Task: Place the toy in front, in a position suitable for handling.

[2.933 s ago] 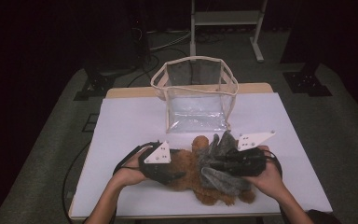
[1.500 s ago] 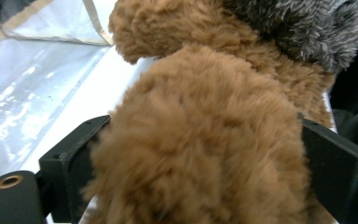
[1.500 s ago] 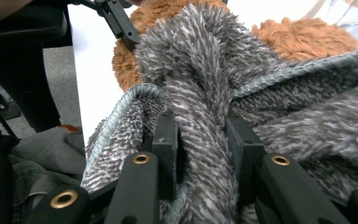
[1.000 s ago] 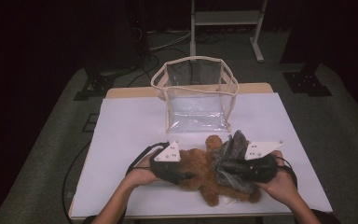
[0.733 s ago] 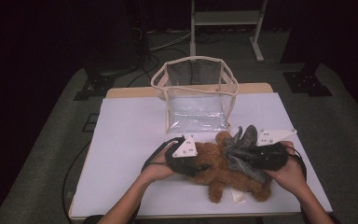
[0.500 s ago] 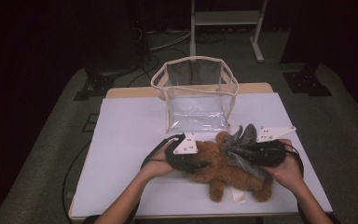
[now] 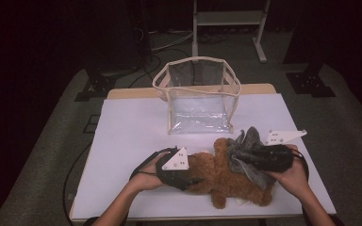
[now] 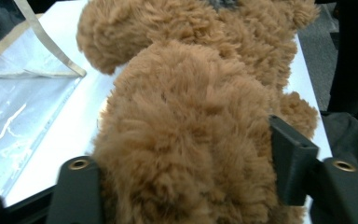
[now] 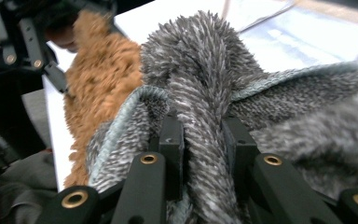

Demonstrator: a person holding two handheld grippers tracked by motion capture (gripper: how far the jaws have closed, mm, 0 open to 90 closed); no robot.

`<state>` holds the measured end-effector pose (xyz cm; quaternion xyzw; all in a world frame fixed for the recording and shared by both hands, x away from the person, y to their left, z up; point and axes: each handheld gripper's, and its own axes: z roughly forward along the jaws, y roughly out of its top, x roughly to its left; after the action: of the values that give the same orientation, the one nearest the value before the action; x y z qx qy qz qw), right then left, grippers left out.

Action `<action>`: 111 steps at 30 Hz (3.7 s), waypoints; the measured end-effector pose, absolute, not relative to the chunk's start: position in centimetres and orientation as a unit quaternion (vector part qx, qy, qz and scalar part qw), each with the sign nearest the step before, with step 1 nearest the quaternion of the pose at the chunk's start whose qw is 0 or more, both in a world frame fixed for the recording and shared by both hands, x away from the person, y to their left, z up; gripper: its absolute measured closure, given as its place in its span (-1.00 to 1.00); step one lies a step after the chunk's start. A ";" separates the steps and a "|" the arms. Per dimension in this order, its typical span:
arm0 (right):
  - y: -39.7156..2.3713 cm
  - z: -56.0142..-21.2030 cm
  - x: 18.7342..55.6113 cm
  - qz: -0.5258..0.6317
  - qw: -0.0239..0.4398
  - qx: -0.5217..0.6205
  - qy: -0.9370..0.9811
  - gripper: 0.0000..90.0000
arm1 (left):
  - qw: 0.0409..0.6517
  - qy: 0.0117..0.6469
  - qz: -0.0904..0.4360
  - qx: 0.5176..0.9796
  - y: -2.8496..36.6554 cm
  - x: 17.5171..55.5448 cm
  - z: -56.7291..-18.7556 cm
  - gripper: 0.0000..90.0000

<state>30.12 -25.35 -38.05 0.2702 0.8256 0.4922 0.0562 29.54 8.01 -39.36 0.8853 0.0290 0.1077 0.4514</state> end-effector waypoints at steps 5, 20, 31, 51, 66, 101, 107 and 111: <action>-25.2 -38.7 28.8 0.493 0.047 0.261 0.829 0.62 | 0.452 0.040 0.083 0.887 7.6 30.2 -39.2 -0.66; -26.9 -38.2 30.6 0.507 0.053 0.281 0.813 0.61 | 0.409 0.029 0.165 0.897 5.0 31.6 -37.8 -0.06; -24.7 -36.1 35.6 0.516 0.048 0.273 0.810 0.61 | 0.401 0.081 0.243 0.880 6.8 34.0 -36.7 -0.01; -22.7 -38.5 30.6 0.496 0.041 0.223 0.838 0.62 | 0.450 0.076 0.122 0.881 11.4 31.0 -37.6 -0.56; -25.5 -32.6 30.8 0.517 0.059 0.231 0.822 0.62 | 0.427 0.047 0.139 0.892 10.1 30.2 -38.7 -0.18; -23.1 -34.2 32.6 0.428 0.019 0.219 0.877 0.63 | 0.429 0.040 0.145 0.891 10.3 30.4 -38.4 -0.26; -24.3 -33.8 32.4 0.436 0.025 0.230 0.870 0.63 | 0.426 0.037 0.146 0.892 10.1 30.3 -38.5 -0.23; -23.2 -32.0 32.5 0.449 0.038 0.213 0.867 0.63 | 0.425 0.034 0.148 0.892 10.1 30.3 -38.5 -0.23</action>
<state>32.47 -23.24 -32.04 0.2133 0.8670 0.4488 0.0378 30.34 10.13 -38.48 0.8925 0.0343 0.1482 0.4246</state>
